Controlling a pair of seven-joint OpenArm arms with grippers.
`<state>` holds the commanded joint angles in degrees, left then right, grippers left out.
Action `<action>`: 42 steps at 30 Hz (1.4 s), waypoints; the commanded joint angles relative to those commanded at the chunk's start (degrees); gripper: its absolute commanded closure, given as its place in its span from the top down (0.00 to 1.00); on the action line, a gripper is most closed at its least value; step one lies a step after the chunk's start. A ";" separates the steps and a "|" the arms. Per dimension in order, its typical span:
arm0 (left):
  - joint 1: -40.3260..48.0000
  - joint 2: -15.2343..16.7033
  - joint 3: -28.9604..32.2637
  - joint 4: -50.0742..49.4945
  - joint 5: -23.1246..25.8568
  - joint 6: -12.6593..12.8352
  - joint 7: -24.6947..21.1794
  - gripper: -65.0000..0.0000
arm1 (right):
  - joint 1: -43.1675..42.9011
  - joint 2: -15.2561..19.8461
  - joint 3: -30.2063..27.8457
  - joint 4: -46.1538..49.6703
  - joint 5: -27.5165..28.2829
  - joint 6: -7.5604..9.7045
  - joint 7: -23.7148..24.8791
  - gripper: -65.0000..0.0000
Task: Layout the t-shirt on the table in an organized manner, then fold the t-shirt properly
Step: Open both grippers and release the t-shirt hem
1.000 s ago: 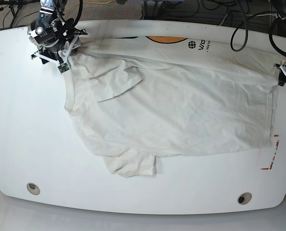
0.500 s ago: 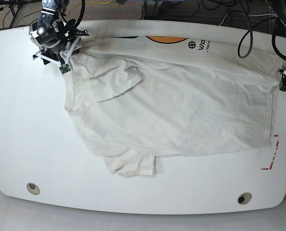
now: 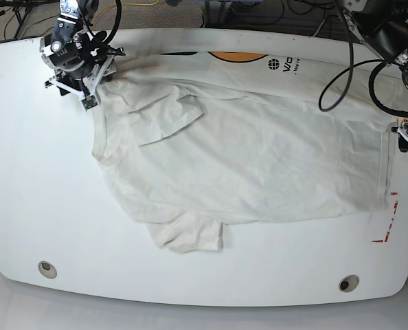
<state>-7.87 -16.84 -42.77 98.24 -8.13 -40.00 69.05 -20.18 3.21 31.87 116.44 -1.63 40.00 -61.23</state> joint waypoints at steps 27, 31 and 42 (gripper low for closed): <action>2.64 -0.18 3.08 -0.09 0.00 0.00 -0.44 0.59 | 2.99 0.00 6.68 0.09 2.90 0.00 -0.35 0.57; 2.64 0.00 3.16 -0.09 0.00 0.00 -0.44 0.59 | 5.89 0.79 9.32 0.09 7.65 0.00 -0.44 0.57; 2.55 0.09 6.07 -0.09 -0.09 0.00 -0.44 0.59 | 16.26 0.09 0.53 -0.44 8.53 0.00 -5.45 0.57</action>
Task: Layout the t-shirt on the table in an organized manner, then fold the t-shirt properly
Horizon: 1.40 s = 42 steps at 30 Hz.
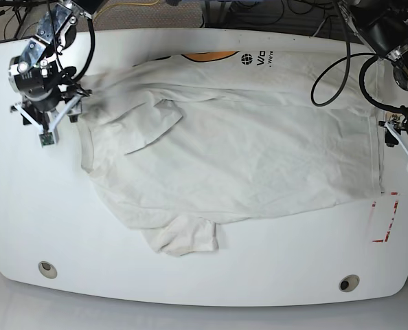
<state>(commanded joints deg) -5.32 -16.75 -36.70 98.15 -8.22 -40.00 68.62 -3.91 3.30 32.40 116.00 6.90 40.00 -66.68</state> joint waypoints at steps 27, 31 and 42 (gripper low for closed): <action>0.09 0.09 -0.09 -0.09 0.00 0.00 0.00 0.59 | 6.95 -2.37 -11.43 -21.10 0.00 0.00 11.34 0.57; 0.09 0.00 -0.09 -0.09 0.00 0.00 0.00 0.59 | 7.82 -1.76 -11.16 -23.38 -0.09 0.00 11.96 0.57; 0.09 0.00 -0.09 -0.09 0.00 0.00 0.00 0.59 | 9.05 2.46 -11.16 -28.48 -0.09 0.00 16.00 0.58</action>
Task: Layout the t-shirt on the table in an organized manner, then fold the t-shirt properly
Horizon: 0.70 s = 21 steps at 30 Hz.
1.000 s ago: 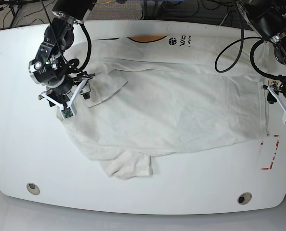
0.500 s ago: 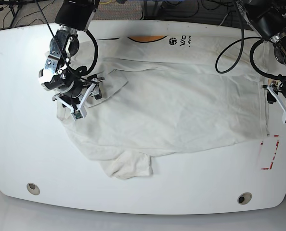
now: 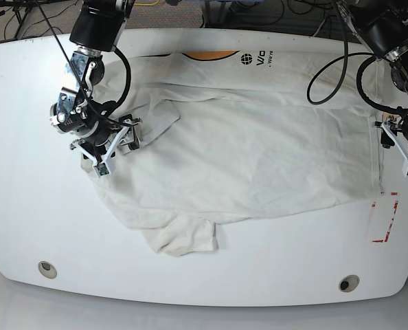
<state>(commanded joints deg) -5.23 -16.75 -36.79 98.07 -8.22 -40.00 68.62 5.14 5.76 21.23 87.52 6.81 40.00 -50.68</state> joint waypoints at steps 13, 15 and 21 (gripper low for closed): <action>0.00 0.00 0.00 0.00 0.00 0.00 0.00 0.59 | 0.35 -0.44 -0.09 -0.18 0.00 0.00 0.00 0.51; 0.00 0.00 0.00 0.00 0.00 0.00 0.00 0.59 | 0.35 -0.53 -0.18 -0.18 0.00 0.00 0.00 0.41; -0.09 0.00 0.00 0.00 0.00 0.00 0.00 0.59 | 0.35 -0.53 -0.18 -0.26 0.00 0.00 0.00 0.20</action>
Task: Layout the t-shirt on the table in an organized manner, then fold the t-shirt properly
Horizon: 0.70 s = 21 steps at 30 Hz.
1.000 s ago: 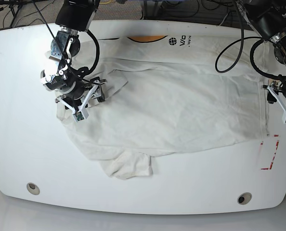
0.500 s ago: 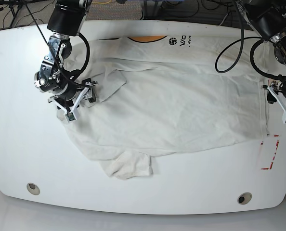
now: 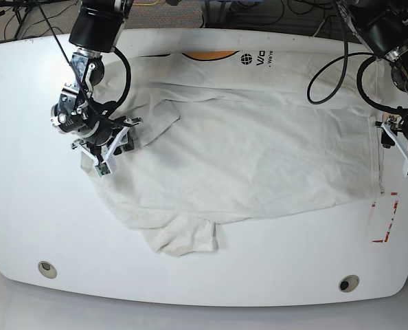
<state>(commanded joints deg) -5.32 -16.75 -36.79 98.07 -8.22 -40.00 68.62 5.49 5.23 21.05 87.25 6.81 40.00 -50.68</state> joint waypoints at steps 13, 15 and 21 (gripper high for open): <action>0.09 0.00 0.00 0.00 0.00 0.00 0.00 0.59 | 0.09 0.09 0.26 -2.73 0.09 0.00 0.62 0.00; 0.09 0.00 0.00 0.00 0.00 0.00 0.00 0.59 | 0.00 0.09 0.18 -1.23 0.18 0.00 0.53 0.00; 0.09 0.00 0.00 0.00 0.09 0.00 0.00 0.59 | 0.09 -0.79 0.00 5.54 0.09 0.00 -2.99 0.00</action>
<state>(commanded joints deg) -5.23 -16.75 -36.79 98.07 -8.13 -40.00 68.62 5.58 4.44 21.05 92.79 6.90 40.00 -53.67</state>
